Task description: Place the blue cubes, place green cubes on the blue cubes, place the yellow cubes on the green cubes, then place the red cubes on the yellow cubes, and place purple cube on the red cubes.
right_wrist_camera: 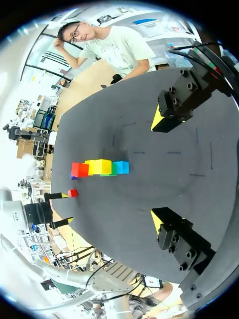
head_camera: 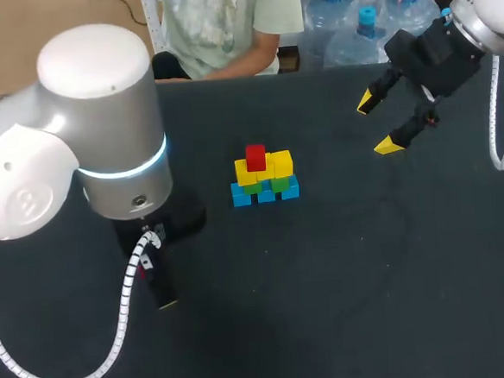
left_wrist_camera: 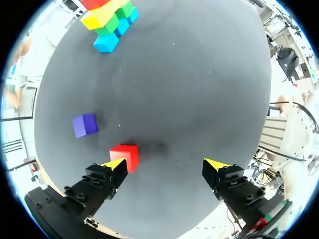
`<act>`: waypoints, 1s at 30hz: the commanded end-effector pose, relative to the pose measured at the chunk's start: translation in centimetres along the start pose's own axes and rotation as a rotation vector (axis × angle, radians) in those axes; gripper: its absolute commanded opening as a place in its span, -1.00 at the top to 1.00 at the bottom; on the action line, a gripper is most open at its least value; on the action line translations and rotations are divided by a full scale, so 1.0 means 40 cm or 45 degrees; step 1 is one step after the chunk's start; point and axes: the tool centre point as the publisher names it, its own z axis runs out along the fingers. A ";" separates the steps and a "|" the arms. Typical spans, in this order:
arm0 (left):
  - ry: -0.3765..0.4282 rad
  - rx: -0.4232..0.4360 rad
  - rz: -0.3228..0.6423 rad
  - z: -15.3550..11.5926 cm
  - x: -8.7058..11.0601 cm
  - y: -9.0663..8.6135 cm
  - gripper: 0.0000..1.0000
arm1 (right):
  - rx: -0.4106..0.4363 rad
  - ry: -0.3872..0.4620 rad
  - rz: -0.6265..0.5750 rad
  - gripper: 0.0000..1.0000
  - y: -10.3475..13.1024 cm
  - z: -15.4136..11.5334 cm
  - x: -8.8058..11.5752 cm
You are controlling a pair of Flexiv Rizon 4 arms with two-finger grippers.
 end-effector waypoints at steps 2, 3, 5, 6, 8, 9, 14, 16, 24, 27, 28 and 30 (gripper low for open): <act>-0.001 0.016 -0.002 0.009 0.003 0.002 -1.00 | 0.000 -0.001 -0.001 -1.00 0.000 0.000 0.000; -0.004 0.019 -0.006 0.010 0.004 0.001 -1.00 | 0.000 -0.001 -0.001 -1.00 0.000 0.000 0.000; -0.007 0.021 -0.008 0.011 0.005 0.000 -0.87 | 0.000 -0.001 -0.001 -1.00 0.000 0.000 0.000; -0.008 0.023 -0.009 0.013 0.005 0.000 -0.88 | 0.000 -0.001 -0.001 -1.00 0.000 0.000 0.000; -0.010 0.025 -0.006 0.014 0.005 0.000 -0.76 | 0.000 -0.001 -0.001 -1.00 0.000 0.000 0.000; -0.011 0.025 -0.004 0.014 0.004 0.000 -0.73 | 0.000 -0.001 -0.001 -1.00 0.000 0.000 0.000; -0.014 0.028 -0.003 0.023 0.009 0.001 0.29 | 0.000 -0.001 -0.001 -1.00 0.000 0.000 0.000; -0.015 0.028 0.001 0.026 0.010 0.001 0.76 | 0.000 -0.001 -0.001 -1.00 0.000 0.000 0.000; -0.028 0.021 0.012 0.028 0.004 -0.004 1.00 | 0.000 -0.001 -0.001 -1.00 0.000 0.000 0.000; -0.035 0.015 0.023 0.026 0.000 -0.006 1.00 | 0.000 -0.001 -0.001 -1.00 0.000 0.000 0.000; -0.034 0.014 0.024 0.025 -0.003 -0.006 1.00 | 0.000 -0.001 -0.001 -1.00 0.000 0.000 0.000; -0.038 0.010 0.029 0.023 -0.005 -0.007 1.00 | 0.000 -0.001 -0.001 -1.00 0.000 0.000 0.000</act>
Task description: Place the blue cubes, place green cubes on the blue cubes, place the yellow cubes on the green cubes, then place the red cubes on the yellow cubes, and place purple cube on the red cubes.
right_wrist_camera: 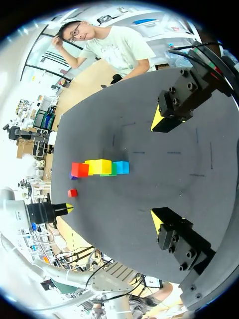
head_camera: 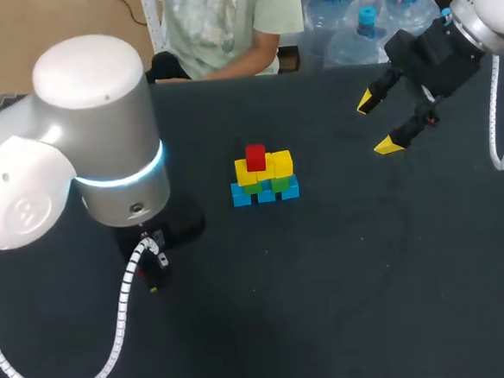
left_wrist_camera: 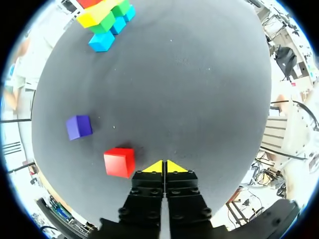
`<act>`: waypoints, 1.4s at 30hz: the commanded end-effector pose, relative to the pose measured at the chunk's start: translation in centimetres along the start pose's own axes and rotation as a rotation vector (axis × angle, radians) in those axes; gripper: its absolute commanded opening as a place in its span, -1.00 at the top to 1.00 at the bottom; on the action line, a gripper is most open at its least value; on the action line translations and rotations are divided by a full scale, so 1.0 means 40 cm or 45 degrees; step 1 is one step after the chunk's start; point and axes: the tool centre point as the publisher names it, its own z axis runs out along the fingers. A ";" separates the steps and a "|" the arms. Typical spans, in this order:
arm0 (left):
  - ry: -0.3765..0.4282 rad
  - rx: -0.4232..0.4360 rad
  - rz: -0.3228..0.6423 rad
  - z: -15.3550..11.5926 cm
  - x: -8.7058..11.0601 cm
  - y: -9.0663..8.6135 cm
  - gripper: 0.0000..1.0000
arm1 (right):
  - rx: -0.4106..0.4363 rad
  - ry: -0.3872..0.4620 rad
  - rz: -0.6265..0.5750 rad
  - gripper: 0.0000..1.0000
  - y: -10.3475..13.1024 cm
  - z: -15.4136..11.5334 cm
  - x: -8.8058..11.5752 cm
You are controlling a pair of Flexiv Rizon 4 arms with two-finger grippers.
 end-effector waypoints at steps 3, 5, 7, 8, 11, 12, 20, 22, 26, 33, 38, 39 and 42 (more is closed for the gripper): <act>0.001 0.000 0.003 0.000 0.002 0.000 1.00 | 0.000 -0.001 -0.001 -1.00 0.000 0.000 0.000; 0.014 0.013 -0.003 0.001 0.004 0.000 0.95 | 0.000 -0.001 -0.001 -1.00 0.000 0.000 0.000; 0.023 0.011 -0.027 -0.007 0.012 0.006 -1.00 | 0.000 -0.001 -0.001 -1.00 0.000 0.000 0.000; 0.021 -0.004 -0.034 -0.016 0.017 0.011 -1.00 | 0.000 -0.001 -0.001 -1.00 0.000 0.000 0.000; 0.021 -0.012 -0.039 -0.030 0.021 0.024 -1.00 | 0.000 -0.001 -0.001 -1.00 0.000 0.000 0.000; 0.025 -0.013 -0.032 -0.031 0.019 0.028 -1.00 | 0.000 -0.001 -0.001 -1.00 0.000 0.000 0.000; 0.043 0.076 -0.054 0.004 0.003 0.076 -1.00 | 0.000 -0.001 -0.001 -1.00 0.000 0.000 0.000; 0.049 0.087 -0.063 0.009 0.002 0.089 -1.00 | 0.000 -0.001 -0.001 -1.00 0.000 0.000 0.000; 0.060 0.082 -0.052 0.003 -0.006 0.109 -1.00 | 0.000 -0.001 -0.001 -1.00 0.000 0.000 0.000; 0.000 0.156 -0.028 0.009 -0.006 0.124 -1.00 | 0.000 -0.001 -0.001 -1.00 0.000 0.000 0.000; -0.037 0.203 -0.018 0.015 0.000 0.123 -1.00 | 0.000 -0.001 -0.001 -1.00 0.000 0.000 0.000; -0.054 0.215 -0.013 0.015 0.000 0.120 -1.00 | 0.000 -0.001 -0.001 -1.00 0.000 0.000 0.000; -0.086 0.234 -0.006 0.014 0.002 0.113 -1.00 | 0.000 -0.001 -0.001 -1.00 0.000 0.000 0.000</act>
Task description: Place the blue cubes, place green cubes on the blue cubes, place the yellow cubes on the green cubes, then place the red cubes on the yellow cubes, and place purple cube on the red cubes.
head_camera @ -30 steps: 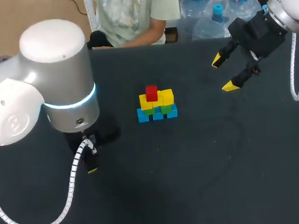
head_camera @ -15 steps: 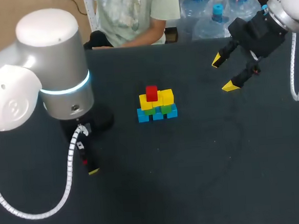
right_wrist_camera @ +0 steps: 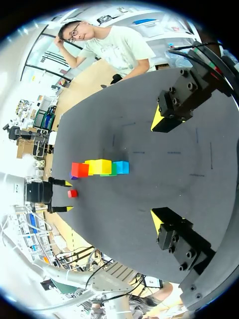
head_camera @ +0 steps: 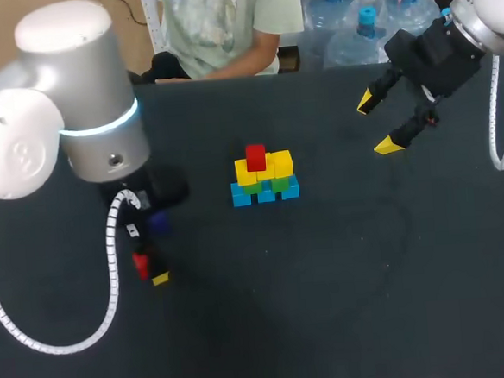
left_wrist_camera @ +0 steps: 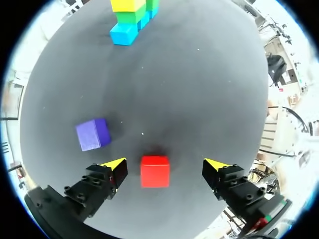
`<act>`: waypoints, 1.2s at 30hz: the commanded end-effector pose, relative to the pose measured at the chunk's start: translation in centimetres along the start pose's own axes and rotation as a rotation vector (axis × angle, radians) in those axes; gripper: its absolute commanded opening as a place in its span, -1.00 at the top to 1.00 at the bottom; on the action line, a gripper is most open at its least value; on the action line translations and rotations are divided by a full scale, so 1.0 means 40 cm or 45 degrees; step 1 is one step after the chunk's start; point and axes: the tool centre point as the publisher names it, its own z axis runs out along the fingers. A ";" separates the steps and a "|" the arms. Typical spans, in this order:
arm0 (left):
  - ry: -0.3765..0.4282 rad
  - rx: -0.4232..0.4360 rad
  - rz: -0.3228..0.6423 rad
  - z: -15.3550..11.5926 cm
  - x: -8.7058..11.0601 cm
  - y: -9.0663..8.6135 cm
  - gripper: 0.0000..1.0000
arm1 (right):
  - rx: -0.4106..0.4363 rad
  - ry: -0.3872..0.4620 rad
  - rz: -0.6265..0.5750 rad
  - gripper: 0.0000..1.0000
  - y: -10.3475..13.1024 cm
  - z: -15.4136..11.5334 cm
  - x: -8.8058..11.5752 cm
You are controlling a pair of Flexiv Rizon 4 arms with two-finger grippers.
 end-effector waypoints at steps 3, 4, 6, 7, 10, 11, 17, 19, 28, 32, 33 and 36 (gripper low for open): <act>-0.042 0.037 0.030 0.002 0.021 -0.003 -1.00 | 0.000 -0.001 -0.001 -1.00 0.000 0.000 0.000; -0.031 0.041 0.036 0.003 0.021 -0.004 -1.00 | 0.000 -0.001 -0.001 -1.00 0.000 0.000 0.000; 0.009 0.058 0.027 0.005 0.021 -0.005 -1.00 | 0.000 -0.001 -0.001 -1.00 0.000 0.000 0.000; 0.033 0.058 0.028 0.005 0.020 -0.005 -1.00 | 0.000 -0.001 -0.001 -1.00 0.000 0.000 0.000; 0.091 0.044 0.015 0.002 0.015 -0.008 -1.00 | 0.000 -0.001 -0.001 -1.00 0.000 0.000 0.000; 0.100 0.035 0.014 0.000 0.014 -0.009 -1.00 | 0.000 -0.001 -0.001 -1.00 0.000 0.000 0.000; 0.111 0.015 -0.006 0.001 0.013 -0.006 -1.00 | 0.000 -0.001 -0.001 -1.00 0.000 0.000 0.000; 0.114 0.010 -0.007 0.003 0.013 -0.006 -1.00 | 0.000 -0.001 -0.001 -1.00 0.000 0.000 0.000; 0.118 -0.005 -0.045 0.007 0.022 -0.026 -0.93 | 0.000 -0.001 -0.001 -1.00 0.000 0.000 0.000; 0.107 -0.002 -0.072 0.014 0.029 -0.033 0.05 | 0.000 -0.001 -0.001 -1.00 0.000 0.000 0.000; 0.105 -0.002 -0.073 0.015 0.030 -0.034 0.03 | 0.000 -0.001 -0.001 -1.00 0.000 0.000 0.000; 0.100 0.000 -0.075 0.020 0.032 -0.037 -0.65 | 0.000 -0.001 -0.001 -1.00 0.000 0.000 0.000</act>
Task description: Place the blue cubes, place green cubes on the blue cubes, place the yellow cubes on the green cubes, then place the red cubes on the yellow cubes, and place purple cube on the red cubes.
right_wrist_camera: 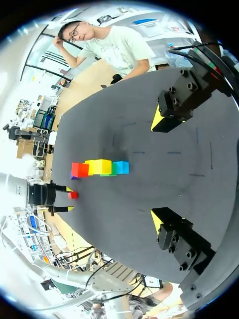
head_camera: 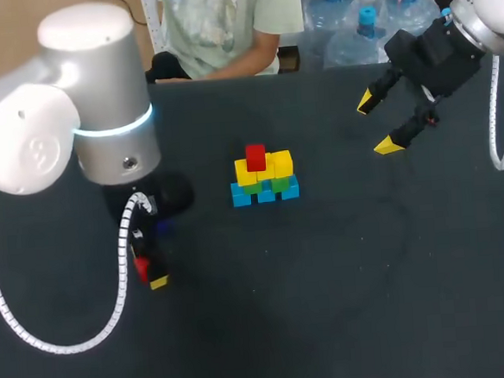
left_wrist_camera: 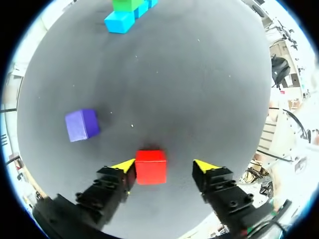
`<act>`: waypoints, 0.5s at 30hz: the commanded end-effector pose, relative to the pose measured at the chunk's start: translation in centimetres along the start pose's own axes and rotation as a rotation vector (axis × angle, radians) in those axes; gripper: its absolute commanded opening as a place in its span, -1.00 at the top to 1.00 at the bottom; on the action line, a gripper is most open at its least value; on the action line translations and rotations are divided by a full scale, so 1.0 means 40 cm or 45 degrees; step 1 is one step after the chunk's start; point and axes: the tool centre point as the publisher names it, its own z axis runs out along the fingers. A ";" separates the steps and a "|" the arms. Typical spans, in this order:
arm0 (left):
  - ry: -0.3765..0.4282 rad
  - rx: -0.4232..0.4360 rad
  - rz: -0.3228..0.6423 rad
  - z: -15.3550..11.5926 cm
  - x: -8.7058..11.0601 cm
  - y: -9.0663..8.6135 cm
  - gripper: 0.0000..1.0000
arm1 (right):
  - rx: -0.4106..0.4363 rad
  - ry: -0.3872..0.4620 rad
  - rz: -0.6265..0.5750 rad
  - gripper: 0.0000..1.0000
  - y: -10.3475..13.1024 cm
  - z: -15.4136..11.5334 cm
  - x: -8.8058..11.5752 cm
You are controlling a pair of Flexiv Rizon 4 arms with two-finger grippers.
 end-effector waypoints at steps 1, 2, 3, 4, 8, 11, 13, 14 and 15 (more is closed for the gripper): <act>-0.018 0.003 0.001 0.010 0.011 -0.005 -0.71 | 0.000 -0.001 -0.001 -1.00 0.000 0.000 0.000; -0.020 0.004 0.000 0.012 0.012 -0.006 -0.81 | 0.000 -0.001 -0.001 -1.00 0.000 0.000 0.000; -0.022 0.006 -0.001 0.014 0.013 -0.006 -0.87 | 0.000 -0.001 -0.001 -1.00 0.000 0.000 0.000; -0.023 0.007 -0.001 0.016 0.014 -0.006 -0.88 | 0.000 -0.001 -0.001 -1.00 0.000 0.000 0.000; -0.031 0.007 -0.002 0.020 0.015 -0.007 -0.93 | 0.000 -0.001 -0.001 -1.00 0.000 0.000 0.000; -0.039 -0.003 -0.002 0.027 0.016 -0.009 0.07 | 0.000 -0.001 -0.001 -1.00 0.000 0.000 0.000; -0.042 -0.010 -0.003 0.033 0.017 -0.008 0.44 | 0.000 -0.001 -0.001 -1.00 0.000 0.000 0.000; -0.041 -0.012 -0.003 0.036 0.018 -0.007 0.58 | 0.000 -0.001 -0.001 -1.00 0.000 0.000 0.000; -0.047 -0.018 -0.001 0.039 0.018 -0.006 0.90 | 0.000 -0.001 -0.001 -1.00 0.000 0.000 0.000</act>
